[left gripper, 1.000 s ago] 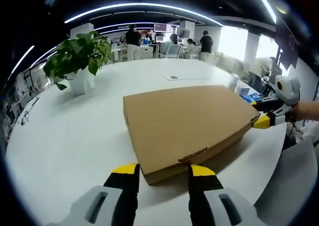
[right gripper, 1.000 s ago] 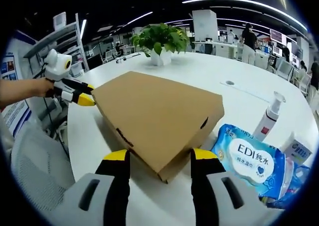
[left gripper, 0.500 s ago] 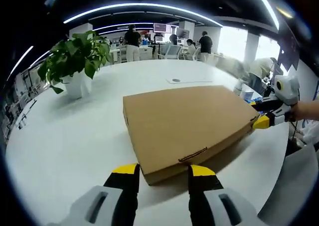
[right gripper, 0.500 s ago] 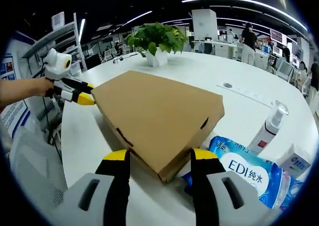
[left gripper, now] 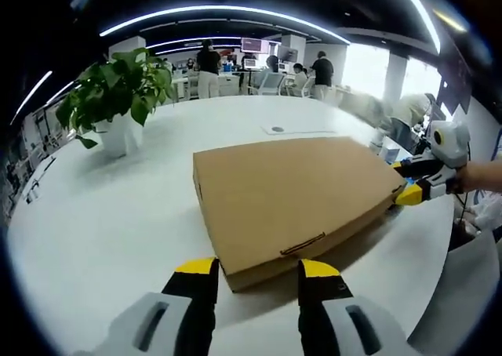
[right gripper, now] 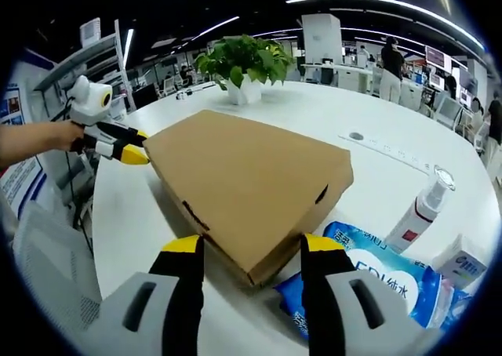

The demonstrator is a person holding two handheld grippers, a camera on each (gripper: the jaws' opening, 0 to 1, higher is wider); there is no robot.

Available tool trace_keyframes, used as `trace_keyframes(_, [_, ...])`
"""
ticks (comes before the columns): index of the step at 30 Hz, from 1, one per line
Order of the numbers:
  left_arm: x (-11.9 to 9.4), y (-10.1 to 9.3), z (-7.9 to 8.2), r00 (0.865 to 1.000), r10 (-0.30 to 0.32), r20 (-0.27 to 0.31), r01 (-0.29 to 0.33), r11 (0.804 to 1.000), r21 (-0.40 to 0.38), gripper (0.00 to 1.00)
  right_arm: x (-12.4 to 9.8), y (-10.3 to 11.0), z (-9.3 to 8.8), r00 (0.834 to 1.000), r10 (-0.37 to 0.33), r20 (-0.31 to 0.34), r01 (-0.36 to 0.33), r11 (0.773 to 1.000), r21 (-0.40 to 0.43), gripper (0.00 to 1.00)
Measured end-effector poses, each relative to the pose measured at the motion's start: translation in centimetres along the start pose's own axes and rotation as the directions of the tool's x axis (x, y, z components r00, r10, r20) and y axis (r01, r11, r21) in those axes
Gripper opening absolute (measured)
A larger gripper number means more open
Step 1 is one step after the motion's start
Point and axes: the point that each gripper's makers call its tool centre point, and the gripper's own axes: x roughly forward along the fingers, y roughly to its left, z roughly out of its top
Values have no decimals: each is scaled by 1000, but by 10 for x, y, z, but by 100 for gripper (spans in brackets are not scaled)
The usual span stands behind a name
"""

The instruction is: Operate the shoe box by opening the lid, removing the specified soft item, and placing it in the target area until the item is outside and the box remains undamaged.

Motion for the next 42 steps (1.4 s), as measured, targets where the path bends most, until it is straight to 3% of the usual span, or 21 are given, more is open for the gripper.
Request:
trace_keyframes(5, [0, -6, 1, 1000, 2, -4, -2, 997, 75, 47, -4, -1, 3, 999, -27, 25, 29, 997, -74, 48])
trace_keyframes(10, [-6, -7, 5, 1000, 17, 11, -18, 996, 92, 55, -12, -4, 6, 999, -40, 34, 43, 996, -79, 50])
trace_keyframes(15, [-17, -13, 7, 999, 21, 35, -25, 995, 94, 56, -26, -8, 5, 997, -62, 45, 66, 995, -76, 51])
trace_keyframes(24, [-39, -37, 8, 997, 10, 74, -18, 994, 112, 60, -68, -20, 2, 987, -131, 89, 134, 990, -34, 56])
trace_keyframes(29, [-52, -52, 9, 996, 10, 85, -22, 991, 132, 65, -95, -31, -6, 977, -186, 105, 189, 982, -26, 59])
trace_keyframes(36, [-71, -70, 17, 991, -2, 135, -15, 992, 123, 73, -138, -39, -31, 964, -251, 88, 252, 968, 2, 63])
trace_keyframes(42, [-82, -83, 12, 988, -8, 151, -7, 995, 104, 79, -166, -40, -48, 948, -308, 75, 308, 951, 14, 66])
